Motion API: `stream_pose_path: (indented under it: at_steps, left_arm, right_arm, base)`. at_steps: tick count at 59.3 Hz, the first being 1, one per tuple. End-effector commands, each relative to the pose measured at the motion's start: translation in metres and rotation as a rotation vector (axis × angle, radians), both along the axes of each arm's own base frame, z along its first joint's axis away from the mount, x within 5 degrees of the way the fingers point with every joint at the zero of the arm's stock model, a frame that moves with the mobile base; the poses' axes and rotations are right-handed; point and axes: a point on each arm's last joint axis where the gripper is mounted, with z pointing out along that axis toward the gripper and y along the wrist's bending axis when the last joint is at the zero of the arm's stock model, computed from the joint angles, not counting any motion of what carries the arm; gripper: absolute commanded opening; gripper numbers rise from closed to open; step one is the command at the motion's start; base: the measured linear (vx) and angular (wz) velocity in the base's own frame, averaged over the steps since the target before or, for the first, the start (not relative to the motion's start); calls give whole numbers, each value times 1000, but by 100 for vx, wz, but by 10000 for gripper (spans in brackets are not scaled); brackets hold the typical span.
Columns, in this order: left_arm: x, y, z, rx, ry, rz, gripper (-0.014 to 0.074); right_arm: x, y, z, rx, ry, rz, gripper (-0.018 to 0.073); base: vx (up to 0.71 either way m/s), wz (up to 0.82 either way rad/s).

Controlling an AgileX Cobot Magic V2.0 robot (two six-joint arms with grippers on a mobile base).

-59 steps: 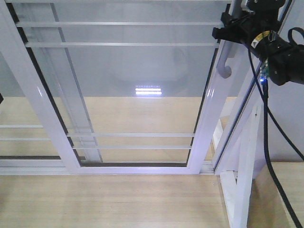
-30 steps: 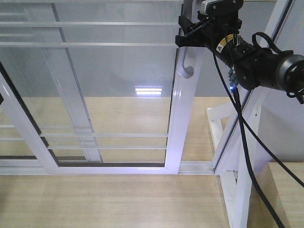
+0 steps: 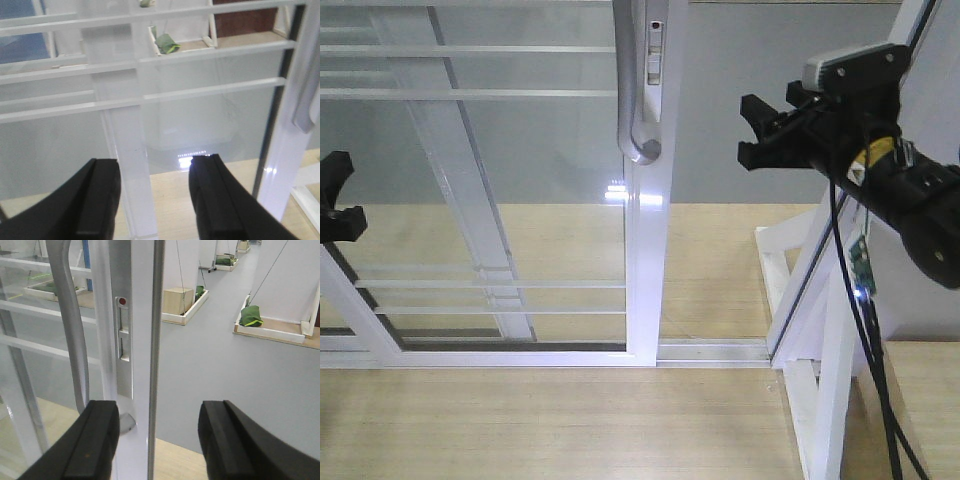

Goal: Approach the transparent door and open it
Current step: 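Pull the handle with the right gripper, sliding the door open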

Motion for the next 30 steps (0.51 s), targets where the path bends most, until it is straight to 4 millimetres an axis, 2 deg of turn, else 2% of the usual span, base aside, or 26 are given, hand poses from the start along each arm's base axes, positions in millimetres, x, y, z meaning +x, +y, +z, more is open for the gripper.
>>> stream_pose_path:
  at_steps: [1,12,21,30]
  left_arm:
    - [10,-10,16,-35,-125,-73,451]
    - [26,-20,-1,-67,-86,-123,451]
    - [42,-26,-12,-112,-130,-168,451]
    - [68,-29,-10,-119,-142,-178,451]
  right_arm:
    - [-27,-7,30,59,-146,0,440]
    - [-82,-22,41,65,-192,-12,440]
    - [-120,-35,52,43,-203,-43,440]
    - [-142,-45,55,-1,-131,-96,440]
  base:
    - [0,0]
    - [0,0]
    - [0,0]
    - [0,0]
